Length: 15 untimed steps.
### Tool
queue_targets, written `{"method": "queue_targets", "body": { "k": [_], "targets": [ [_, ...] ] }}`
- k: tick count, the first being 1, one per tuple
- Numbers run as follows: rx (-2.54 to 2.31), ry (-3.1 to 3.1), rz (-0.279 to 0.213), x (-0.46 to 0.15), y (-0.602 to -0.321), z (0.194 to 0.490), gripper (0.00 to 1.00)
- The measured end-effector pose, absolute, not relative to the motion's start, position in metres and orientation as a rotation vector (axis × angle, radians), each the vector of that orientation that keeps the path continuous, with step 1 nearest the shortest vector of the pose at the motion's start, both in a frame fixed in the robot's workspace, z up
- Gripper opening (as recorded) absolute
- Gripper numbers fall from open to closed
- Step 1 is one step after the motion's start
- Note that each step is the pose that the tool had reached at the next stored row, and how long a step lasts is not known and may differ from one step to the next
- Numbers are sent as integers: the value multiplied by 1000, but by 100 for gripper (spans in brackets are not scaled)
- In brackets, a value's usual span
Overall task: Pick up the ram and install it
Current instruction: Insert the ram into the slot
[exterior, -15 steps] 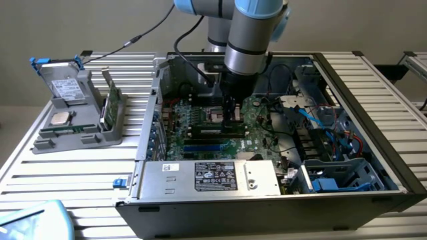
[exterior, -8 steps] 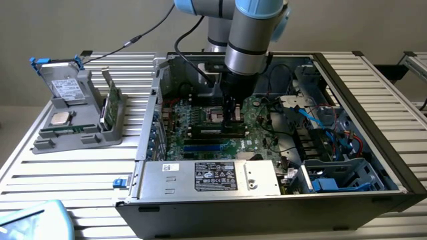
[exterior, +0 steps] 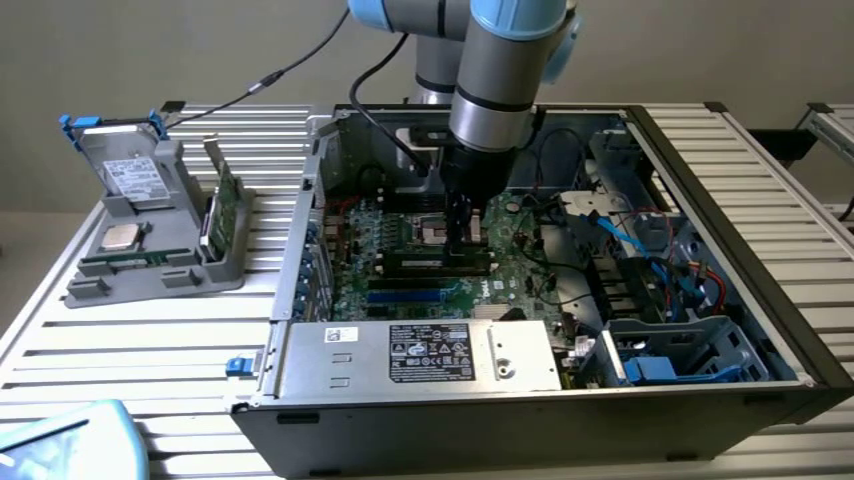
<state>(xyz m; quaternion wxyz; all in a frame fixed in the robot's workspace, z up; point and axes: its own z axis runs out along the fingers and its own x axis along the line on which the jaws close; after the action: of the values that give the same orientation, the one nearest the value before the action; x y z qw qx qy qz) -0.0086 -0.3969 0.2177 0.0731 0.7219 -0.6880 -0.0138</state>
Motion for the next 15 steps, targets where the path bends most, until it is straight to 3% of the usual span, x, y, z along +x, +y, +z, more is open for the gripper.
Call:
{"method": "queue_targets", "body": {
  "k": [15],
  "targets": [
    [2168,-2066,-42,-9,-396,217,14]
  ]
}}
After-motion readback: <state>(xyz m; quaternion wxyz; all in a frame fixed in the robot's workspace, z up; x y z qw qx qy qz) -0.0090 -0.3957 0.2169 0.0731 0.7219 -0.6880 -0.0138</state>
